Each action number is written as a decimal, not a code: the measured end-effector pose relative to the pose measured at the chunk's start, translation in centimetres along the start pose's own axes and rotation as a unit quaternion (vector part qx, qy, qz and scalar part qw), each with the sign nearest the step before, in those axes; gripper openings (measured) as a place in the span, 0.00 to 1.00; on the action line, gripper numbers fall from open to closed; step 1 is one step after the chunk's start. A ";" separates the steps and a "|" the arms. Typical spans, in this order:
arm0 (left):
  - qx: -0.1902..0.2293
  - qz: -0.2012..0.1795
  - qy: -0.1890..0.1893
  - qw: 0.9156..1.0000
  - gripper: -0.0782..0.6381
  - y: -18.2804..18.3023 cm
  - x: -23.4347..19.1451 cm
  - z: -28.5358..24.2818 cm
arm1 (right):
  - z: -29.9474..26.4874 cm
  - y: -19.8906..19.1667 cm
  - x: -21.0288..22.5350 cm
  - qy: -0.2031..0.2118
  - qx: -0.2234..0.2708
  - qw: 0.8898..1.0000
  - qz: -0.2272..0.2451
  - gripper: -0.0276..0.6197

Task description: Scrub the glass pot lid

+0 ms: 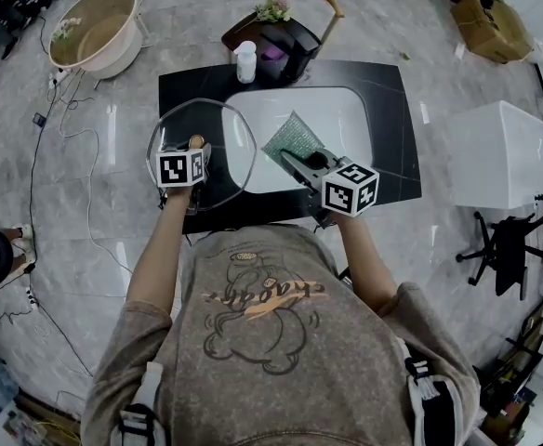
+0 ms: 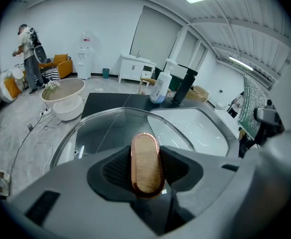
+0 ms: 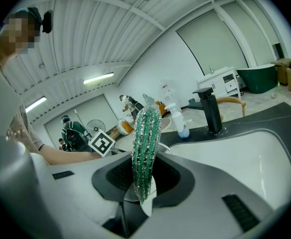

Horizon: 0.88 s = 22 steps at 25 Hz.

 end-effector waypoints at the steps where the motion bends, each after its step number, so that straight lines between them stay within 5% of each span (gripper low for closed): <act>1: -0.002 -0.003 0.002 1.000 0.35 0.0 0.1 -0.1 | 0.0 0.0 0.0 0.000 0.000 1.000 0.000 0.19; 11: 0.001 -0.015 0.009 1.000 0.36 0.8 0.3 0.4 | 0.3 0.2 -0.3 0.005 0.002 1.000 0.001 0.19; 22: 0.134 -0.053 0.003 0.990 0.36 8.6 2.4 8.2 | -0.9 0.6 -1.9 0.024 -0.006 0.999 0.023 0.19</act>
Point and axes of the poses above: the fingertips, and each gripper's own axes: z backward along the fingers, x to its right, y out of its top, the point moved 2 cm from there along z, backward along the fingers, and after that the axes turned 7 degrees about -z, right-handed, at the moved point
